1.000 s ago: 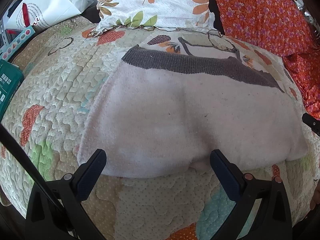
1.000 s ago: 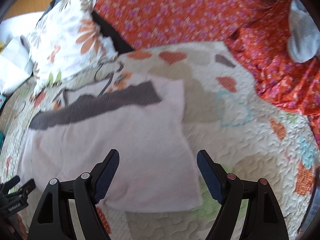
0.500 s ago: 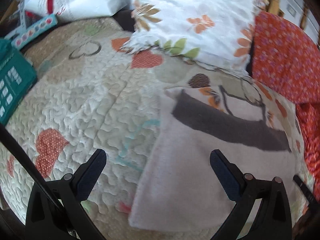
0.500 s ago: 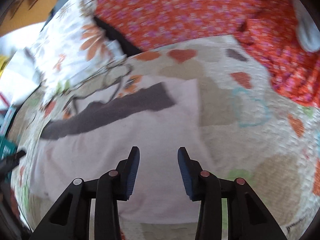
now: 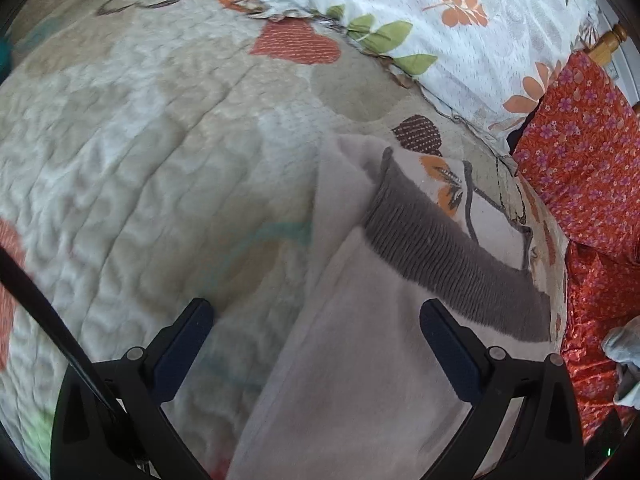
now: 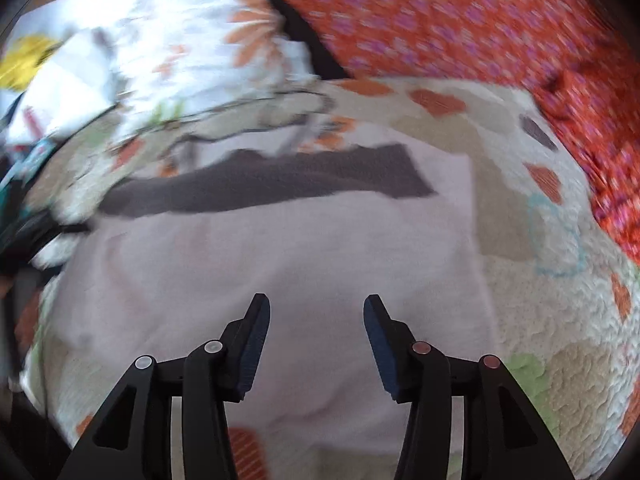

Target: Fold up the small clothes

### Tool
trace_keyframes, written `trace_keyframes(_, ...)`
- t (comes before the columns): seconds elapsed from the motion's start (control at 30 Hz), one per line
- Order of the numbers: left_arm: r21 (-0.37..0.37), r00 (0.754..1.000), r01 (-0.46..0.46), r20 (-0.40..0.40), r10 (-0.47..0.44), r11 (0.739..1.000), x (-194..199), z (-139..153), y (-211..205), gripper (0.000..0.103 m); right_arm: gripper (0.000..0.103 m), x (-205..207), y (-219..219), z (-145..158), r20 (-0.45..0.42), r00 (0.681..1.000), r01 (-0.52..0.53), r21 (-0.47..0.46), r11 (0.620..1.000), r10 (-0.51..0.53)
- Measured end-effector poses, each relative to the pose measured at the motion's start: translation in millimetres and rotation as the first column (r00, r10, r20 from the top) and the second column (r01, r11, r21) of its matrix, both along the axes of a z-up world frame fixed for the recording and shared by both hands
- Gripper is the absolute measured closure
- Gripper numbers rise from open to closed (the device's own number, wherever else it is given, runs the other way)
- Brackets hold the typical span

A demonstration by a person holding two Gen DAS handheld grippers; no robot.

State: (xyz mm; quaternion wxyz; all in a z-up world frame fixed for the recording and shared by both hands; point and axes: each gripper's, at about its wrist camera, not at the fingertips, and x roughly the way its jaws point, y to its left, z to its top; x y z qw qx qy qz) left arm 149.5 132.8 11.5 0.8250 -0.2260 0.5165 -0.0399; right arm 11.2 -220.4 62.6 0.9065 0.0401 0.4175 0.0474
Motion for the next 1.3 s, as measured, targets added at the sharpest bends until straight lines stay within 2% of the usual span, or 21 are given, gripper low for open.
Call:
trace_keyframes(0.1,0.008,0.993,0.117,-0.008,-0.117,0.993,26.1,-1.3,-11.1,0.0,0.039,-11.4,35.1,7.5,0.005,0.992,-0.13,0.013,0.991,0.13)
trace_keyframes(0.17,0.031,0.979,0.203,-0.01,-0.203,0.979,41.3,-0.9,-17.0,0.0,0.034,-16.9,68.2,6.1,0.005,0.973,-0.229,-0.018,0.973,0.229)
trace_keyframes(0.23,-0.003,0.962,0.272,-0.004,-0.272,0.962,52.3,-0.5,-17.3,0.0,0.034,-19.7,105.1,-2.7,-0.003,0.949,-0.313,-0.063,0.948,0.314)
trace_keyframes(0.37,-0.184,0.945,0.326,0.026,-0.327,0.927,66.5,-3.2,-2.7,0.0,0.033,-18.8,165.6,-23.1,-0.011,0.91,-0.413,-0.116,0.903,0.415)
trace_keyframes(0.43,-0.278,0.939,0.336,0.034,-0.341,0.9,72.7,-7.1,4.8,0.0,0.025,-19.5,193.7,-29.8,0.003,0.89,-0.45,-0.167,0.877,0.456)
trace_keyframes(0.5,-0.352,0.937,0.338,0.04,-0.347,0.873,78.4,-11.3,10.8,0.0,0.021,-20.4,214.1,-33.4,0.024,0.876,-0.464,-0.223,0.857,0.481)
trace_keyframes(0.63,-0.462,0.945,0.308,0.045,-0.325,0.832,84.4,-16.0,21.0,0.0,0.02,-21.4,240.9,-37.1,0.05,0.858,-0.475,-0.3,0.827,0.511)
trace_keyframes(0.7,-0.471,0.946,0.305,0.047,-0.322,0.828,87.1,-16.3,18.0,0.0,0.02,-26.2,247.8,-34.2,0.064,0.851,-0.474,-0.335,0.814,0.522)
trace_keyframes(0.83,-0.441,0.934,0.338,0.051,-0.352,0.832,84.4,-11.8,11.5,0.001,0.022,-52.7,254.4,-27.3,0.119,0.826,-0.463,-0.415,0.783,0.551)
trace_keyframes(0.9,-0.42,0.928,0.355,0.047,-0.371,0.835,82.9,-10.8,7.6,0.008,0.022,-64.3,261.0,-30.1,0.127,0.807,-0.473,-0.445,0.76,0.576)
trace_keyframes(0.97,-0.394,0.918,0.375,0.031,-0.395,0.839,82.5,-12.1,2.3,0.031,0.023,-68.7,269.8,-36.7,0.107,0.79,-0.494,-0.472,0.73,0.604)
trace_keyframes(1.03,-0.37,0.914,0.386,0.028,-0.405,0.845,81.9,-13.4,-1.4,0.033,0.035,-65.3,277.5,-44.0,0.086,0.784,-0.507,-0.482,0.715,0.614)
trace_keyframes(1.1,-0.379,0.914,0.385,0.03,-0.405,0.841,82.3,-14.2,-0.9,0.033,0.041,-57.5,280.5,-48.6,0.069,0.788,-0.516,-0.469,0.717,0.612)
trace_keyframes(1.27,-0.424,0.92,0.366,0.031,-0.39,0.829,84.6,-20.6,3.6,0.033,0.042,-27.0,279.4,-50.4,0.062,0.812,-0.516,-0.387,0.764,0.58)
trace_keyframes(1.3,-0.435,0.924,0.355,0.031,-0.38,0.828,85.1,-21.5,5.0,0.033,0.047,-22.0,280.1,-50.0,0.06,0.818,-0.514,-0.371,0.773,0.572)
